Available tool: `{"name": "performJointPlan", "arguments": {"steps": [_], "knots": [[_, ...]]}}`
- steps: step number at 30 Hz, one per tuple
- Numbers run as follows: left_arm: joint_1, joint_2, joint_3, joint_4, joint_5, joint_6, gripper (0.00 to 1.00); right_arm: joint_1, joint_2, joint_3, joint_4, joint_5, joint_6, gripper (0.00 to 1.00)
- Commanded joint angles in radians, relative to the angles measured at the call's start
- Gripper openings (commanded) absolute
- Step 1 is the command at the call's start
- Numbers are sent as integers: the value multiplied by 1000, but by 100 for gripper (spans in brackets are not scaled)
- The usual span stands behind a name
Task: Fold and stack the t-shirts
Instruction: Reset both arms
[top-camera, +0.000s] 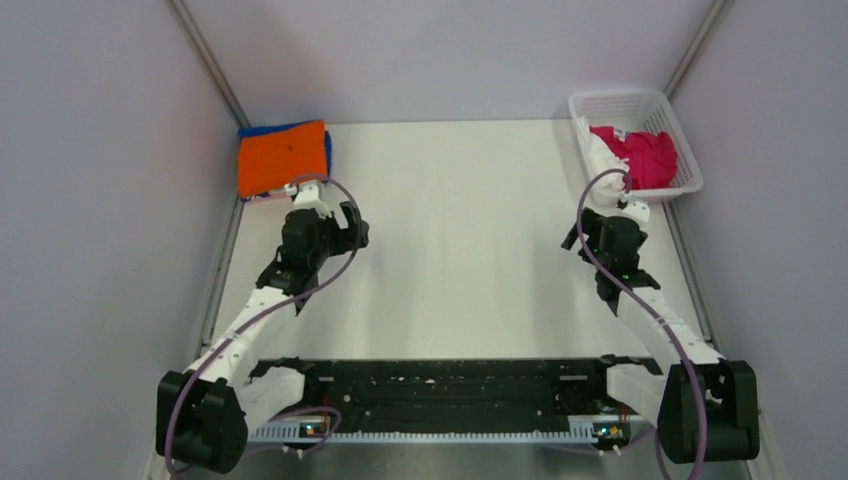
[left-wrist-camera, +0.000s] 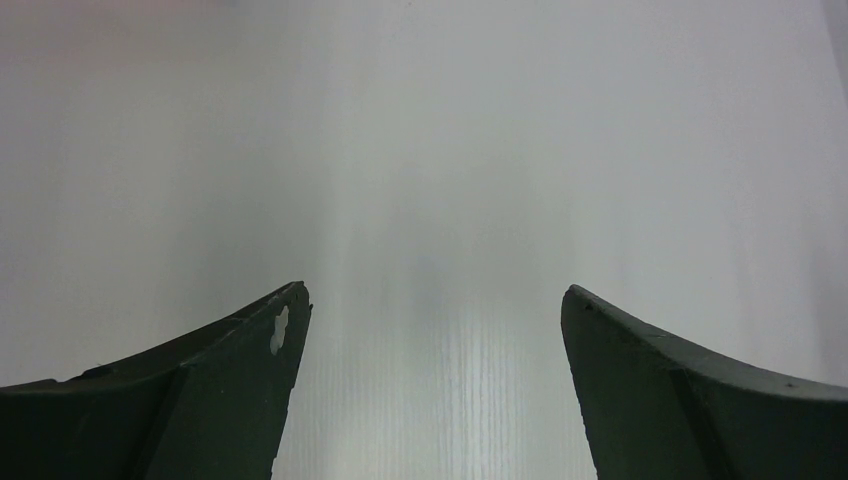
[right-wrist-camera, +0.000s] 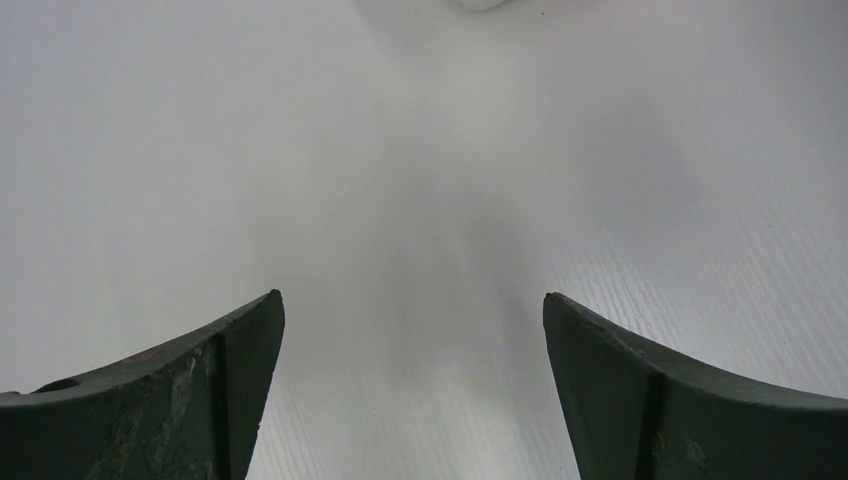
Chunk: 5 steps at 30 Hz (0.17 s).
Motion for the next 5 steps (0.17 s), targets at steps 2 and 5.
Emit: {"name": "performJointPlan", "arguments": {"steps": [2, 5], "knots": [[3, -16, -13, 55, -58, -25, 99, -8, -20, -3, 112, -13, -23, 99], [3, -22, -35, 76, -81, -30, 99, -9, -37, -12, 136, -22, -31, 99]]}}
